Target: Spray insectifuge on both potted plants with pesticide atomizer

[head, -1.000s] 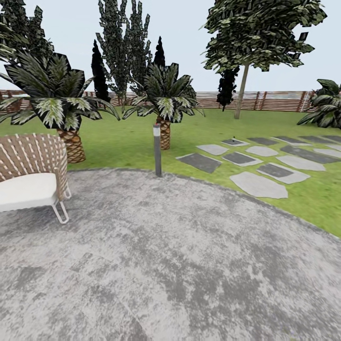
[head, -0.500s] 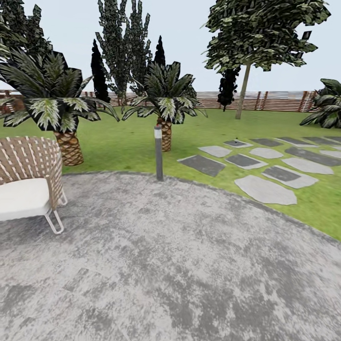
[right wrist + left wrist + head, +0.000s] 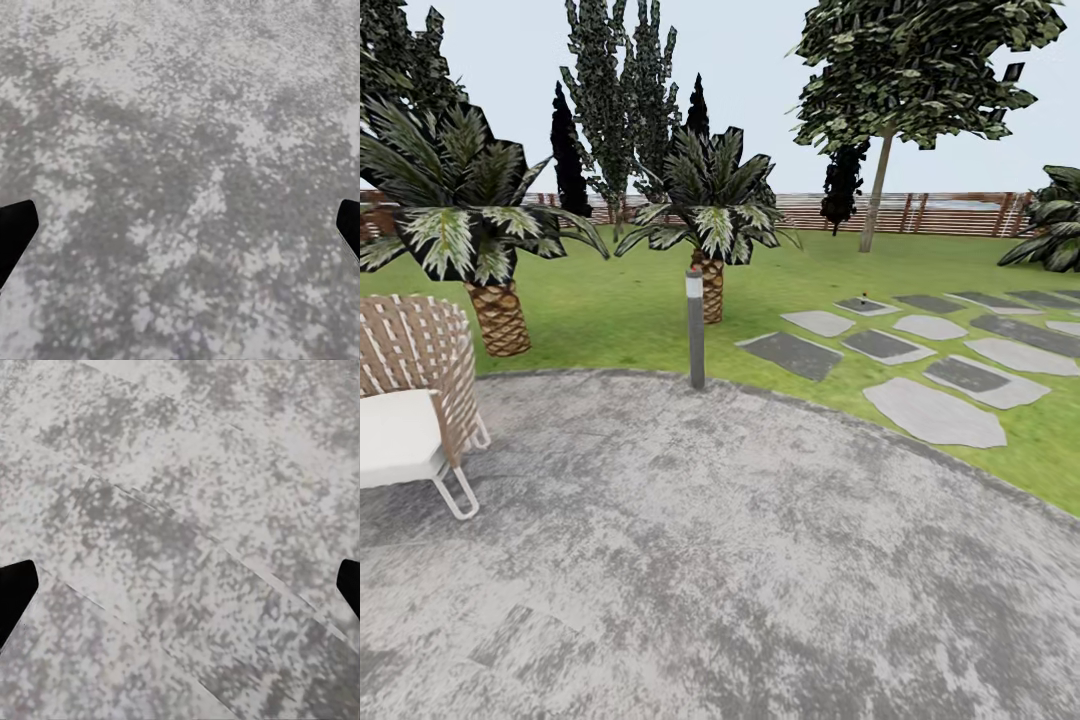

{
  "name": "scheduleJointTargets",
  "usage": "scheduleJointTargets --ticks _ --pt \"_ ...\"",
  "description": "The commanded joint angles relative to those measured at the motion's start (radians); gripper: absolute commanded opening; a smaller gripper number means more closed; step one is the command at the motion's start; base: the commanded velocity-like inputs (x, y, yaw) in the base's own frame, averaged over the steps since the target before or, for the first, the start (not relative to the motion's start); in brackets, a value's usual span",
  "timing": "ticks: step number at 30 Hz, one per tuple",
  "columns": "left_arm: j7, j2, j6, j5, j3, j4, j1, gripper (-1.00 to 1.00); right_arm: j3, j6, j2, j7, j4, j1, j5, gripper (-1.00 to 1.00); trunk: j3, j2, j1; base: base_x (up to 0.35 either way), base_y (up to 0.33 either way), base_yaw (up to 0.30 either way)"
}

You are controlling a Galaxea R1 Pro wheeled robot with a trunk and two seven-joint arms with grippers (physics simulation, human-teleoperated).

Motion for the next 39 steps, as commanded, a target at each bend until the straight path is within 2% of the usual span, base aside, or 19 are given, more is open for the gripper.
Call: scheduleJointTargets --ticks 1,9,28,39 --pt "-0.001 0.0 -0.004 -0.001 0.005 0.001 -0.001 1.0 -0.001 -0.003 0.0 -0.002 0.001 -0.001 0.001 1.0 -0.001 0.0 0.0 0.337 0.0 0.0" --pt "-0.001 0.0 -0.003 -0.001 0.005 0.001 -0.001 1.0 -0.001 -0.003 0.0 -0.002 0.001 -0.001 0.001 1.0 -0.001 0.0 0.0 0.337 0.0 -0.063" --pt "-0.001 0.0 -0.005 -0.001 0.005 0.001 -0.001 1.0 -0.001 -0.003 0.0 -0.002 0.001 -0.001 0.001 1.0 -0.001 0.0 0.0 0.337 0.0 -0.256" --pt "-0.001 0.0 -0.005 -0.001 0.005 0.001 -0.001 1.0 -0.001 -0.003 0.0 -0.002 0.001 -0.001 0.0 1.0 -0.012 0.0 0.0 0.337 0.0 -0.225"
